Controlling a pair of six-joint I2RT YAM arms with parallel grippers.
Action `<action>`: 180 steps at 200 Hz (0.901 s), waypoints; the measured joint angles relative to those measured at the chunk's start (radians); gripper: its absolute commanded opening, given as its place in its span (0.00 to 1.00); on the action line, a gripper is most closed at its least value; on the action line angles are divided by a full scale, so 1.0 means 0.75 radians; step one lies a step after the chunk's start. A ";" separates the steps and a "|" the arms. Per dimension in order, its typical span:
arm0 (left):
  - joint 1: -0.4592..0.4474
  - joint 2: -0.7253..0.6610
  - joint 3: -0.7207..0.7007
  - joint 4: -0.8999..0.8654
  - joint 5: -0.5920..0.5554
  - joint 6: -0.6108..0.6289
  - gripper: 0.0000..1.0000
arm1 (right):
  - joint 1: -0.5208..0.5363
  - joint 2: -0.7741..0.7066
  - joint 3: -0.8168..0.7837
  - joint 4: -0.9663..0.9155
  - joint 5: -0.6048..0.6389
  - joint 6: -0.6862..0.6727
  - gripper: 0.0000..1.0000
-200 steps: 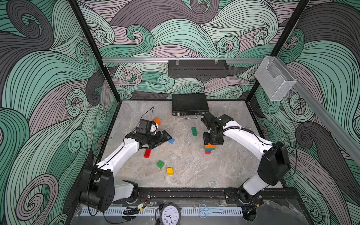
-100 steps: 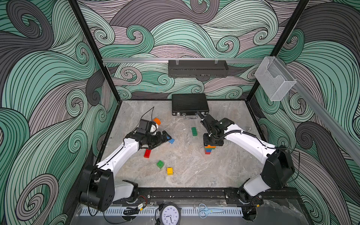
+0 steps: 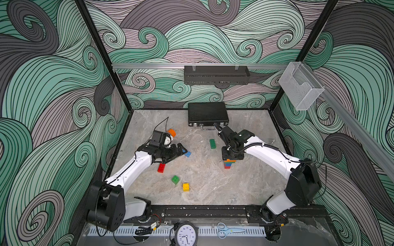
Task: Assemble an ice cream with lego
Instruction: Assemble the lego brick with the lego brick.
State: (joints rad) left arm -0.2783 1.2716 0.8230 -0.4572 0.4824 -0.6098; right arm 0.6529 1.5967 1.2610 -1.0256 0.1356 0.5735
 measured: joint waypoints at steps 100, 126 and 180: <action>0.000 -0.026 0.000 -0.019 -0.006 0.012 0.97 | 0.001 -0.011 -0.010 0.006 0.000 0.040 0.56; 0.000 -0.033 0.000 -0.028 -0.011 0.016 0.97 | 0.001 -0.017 -0.010 0.003 0.001 0.040 0.59; 0.000 -0.047 0.018 -0.036 -0.026 0.020 0.97 | 0.001 -0.014 0.019 -0.017 -0.002 0.039 0.61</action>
State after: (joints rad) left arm -0.2783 1.2366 0.8368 -0.4839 0.4629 -0.5945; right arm 0.6533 1.5864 1.2755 -1.0382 0.1341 0.6025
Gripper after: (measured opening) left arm 0.973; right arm 0.622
